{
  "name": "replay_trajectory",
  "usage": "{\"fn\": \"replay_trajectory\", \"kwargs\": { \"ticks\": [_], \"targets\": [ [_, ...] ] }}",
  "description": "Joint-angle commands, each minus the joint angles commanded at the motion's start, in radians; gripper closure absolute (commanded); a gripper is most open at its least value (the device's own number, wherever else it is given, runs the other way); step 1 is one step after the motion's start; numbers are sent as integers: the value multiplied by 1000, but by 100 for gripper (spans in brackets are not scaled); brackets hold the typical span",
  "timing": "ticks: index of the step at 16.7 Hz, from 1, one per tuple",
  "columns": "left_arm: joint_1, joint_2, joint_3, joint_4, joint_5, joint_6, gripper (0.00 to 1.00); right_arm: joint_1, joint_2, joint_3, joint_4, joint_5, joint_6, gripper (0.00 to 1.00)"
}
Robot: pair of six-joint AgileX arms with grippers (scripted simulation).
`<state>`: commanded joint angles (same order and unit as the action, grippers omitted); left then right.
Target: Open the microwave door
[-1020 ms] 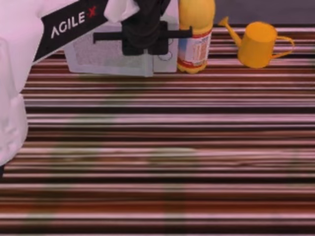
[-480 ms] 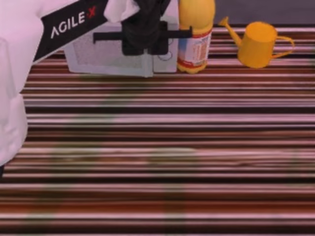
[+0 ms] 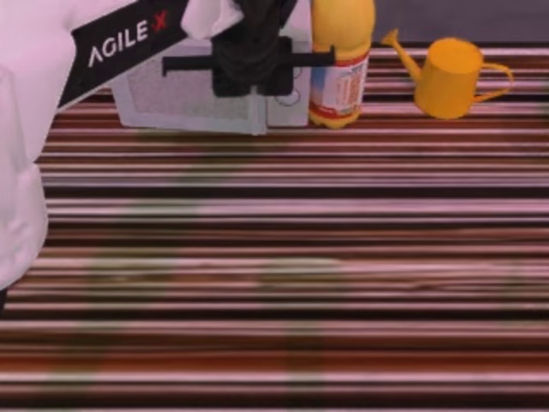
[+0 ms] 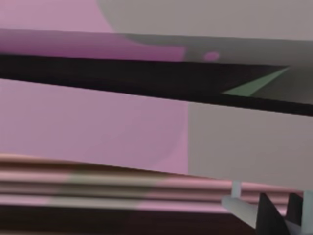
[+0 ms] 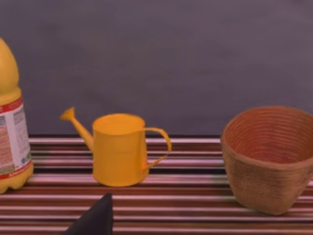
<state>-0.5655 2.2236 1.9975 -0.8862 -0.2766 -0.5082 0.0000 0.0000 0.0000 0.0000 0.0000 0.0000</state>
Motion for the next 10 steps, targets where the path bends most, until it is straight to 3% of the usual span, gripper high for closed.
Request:
{"fn": "replay_trajectory", "kwargs": {
  "ticks": [10],
  "targets": [
    [4,-61,-114,53,32,65,100,0,0,0,0,0,0,0]
  ]
}}
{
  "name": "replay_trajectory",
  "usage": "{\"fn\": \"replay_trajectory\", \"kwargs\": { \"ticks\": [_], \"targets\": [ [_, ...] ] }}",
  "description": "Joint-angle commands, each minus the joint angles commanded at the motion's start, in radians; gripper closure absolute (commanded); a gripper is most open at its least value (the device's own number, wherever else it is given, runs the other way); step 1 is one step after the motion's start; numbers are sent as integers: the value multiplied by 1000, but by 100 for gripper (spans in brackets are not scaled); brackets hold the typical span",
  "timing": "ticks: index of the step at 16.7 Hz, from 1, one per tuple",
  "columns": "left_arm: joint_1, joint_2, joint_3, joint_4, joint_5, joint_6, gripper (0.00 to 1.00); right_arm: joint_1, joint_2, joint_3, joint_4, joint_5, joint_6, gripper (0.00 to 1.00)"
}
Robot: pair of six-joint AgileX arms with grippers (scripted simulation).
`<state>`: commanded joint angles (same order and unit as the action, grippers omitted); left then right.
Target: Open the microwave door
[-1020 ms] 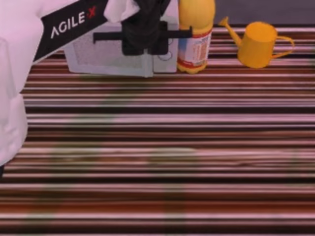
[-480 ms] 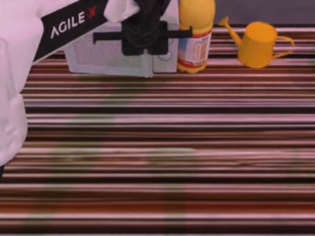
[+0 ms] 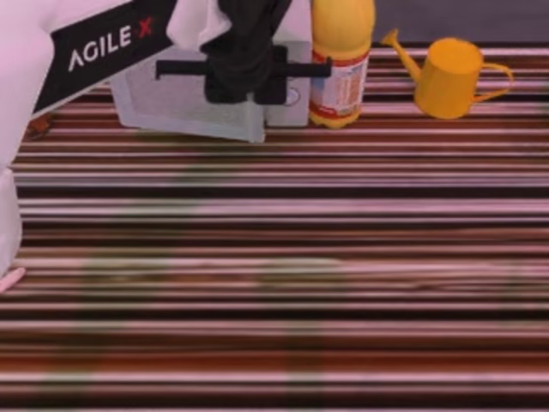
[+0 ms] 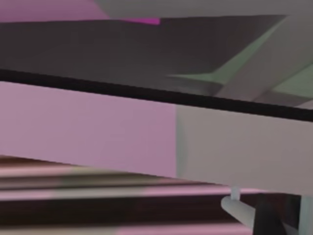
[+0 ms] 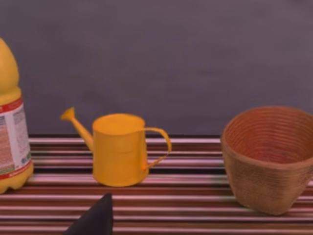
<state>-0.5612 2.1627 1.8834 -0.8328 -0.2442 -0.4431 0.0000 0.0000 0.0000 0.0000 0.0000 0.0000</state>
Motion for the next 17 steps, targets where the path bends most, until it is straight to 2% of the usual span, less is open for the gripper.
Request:
{"fn": "replay_trajectory", "kwargs": {
  "ticks": [17],
  "targets": [
    [3,-26,-28,23,8,19,100,0,0,0,0,0,0,0]
  ]
}}
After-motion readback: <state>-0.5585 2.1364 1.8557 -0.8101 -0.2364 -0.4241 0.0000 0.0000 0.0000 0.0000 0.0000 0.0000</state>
